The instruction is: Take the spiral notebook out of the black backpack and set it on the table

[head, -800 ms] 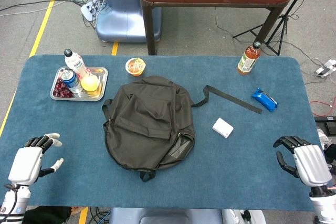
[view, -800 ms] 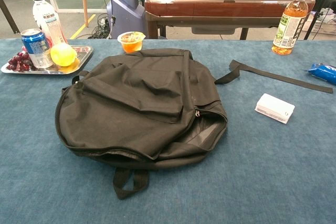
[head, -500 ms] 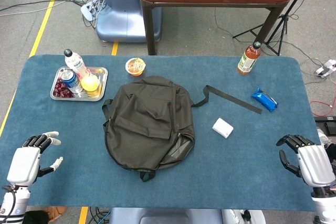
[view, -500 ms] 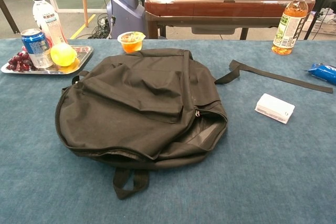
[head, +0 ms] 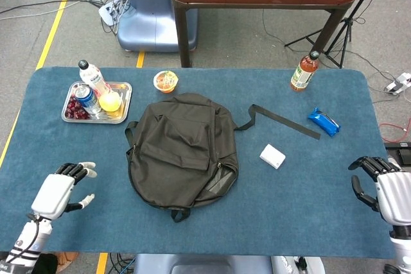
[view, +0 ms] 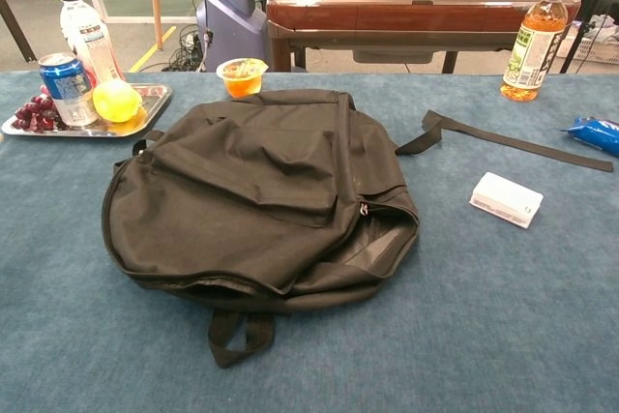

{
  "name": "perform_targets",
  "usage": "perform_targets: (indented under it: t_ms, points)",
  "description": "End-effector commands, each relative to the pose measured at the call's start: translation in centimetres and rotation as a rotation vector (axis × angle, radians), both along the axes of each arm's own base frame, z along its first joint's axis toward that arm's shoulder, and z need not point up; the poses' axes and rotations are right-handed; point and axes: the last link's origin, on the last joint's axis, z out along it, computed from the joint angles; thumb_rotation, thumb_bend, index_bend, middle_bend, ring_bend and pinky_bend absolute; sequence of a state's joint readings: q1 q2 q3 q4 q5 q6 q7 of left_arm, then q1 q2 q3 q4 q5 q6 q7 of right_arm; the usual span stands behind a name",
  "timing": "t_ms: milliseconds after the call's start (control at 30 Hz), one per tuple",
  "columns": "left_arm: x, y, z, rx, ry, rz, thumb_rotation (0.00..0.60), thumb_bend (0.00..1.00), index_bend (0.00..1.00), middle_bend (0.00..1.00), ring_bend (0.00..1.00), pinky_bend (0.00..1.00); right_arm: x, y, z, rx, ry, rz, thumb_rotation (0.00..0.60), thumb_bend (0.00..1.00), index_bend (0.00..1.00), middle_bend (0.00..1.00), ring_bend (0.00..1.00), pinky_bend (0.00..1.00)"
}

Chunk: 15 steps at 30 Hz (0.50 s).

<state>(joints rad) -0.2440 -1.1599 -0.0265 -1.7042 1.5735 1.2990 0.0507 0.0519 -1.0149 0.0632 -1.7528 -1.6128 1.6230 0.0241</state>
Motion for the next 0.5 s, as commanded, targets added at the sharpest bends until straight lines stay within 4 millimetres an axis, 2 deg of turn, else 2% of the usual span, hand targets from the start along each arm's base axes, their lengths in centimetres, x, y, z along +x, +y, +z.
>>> perform_targets:
  t_ms: [33,200,500]
  points:
    - [0.4,0.6,-1.4,-0.088,0.012,-0.04,0.6,0.22,0.29,0.21,0.2,0.15,0.0,0.0,0.1,-0.003,-0.001,-0.001,0.6,0.49,0.47,0.44,0.38,0.55]
    - [1.3,1.3,-3.2,-0.171,0.03,-0.106,0.6,0.2,0.19,0.12,0.12,0.11,0.1,0.0,0.3,-0.006,-0.005,0.0,0.6,0.49,0.47,0.44,0.38,0.55]
    - [3.0,2.3,-6.9,-0.255,0.031,-0.21,0.6,0.18,0.14,0.07,0.07,0.09,0.0,0.2,0.2,0.001,-0.006,-0.013,0.6,0.49,0.47,0.44,0.38,0.55]
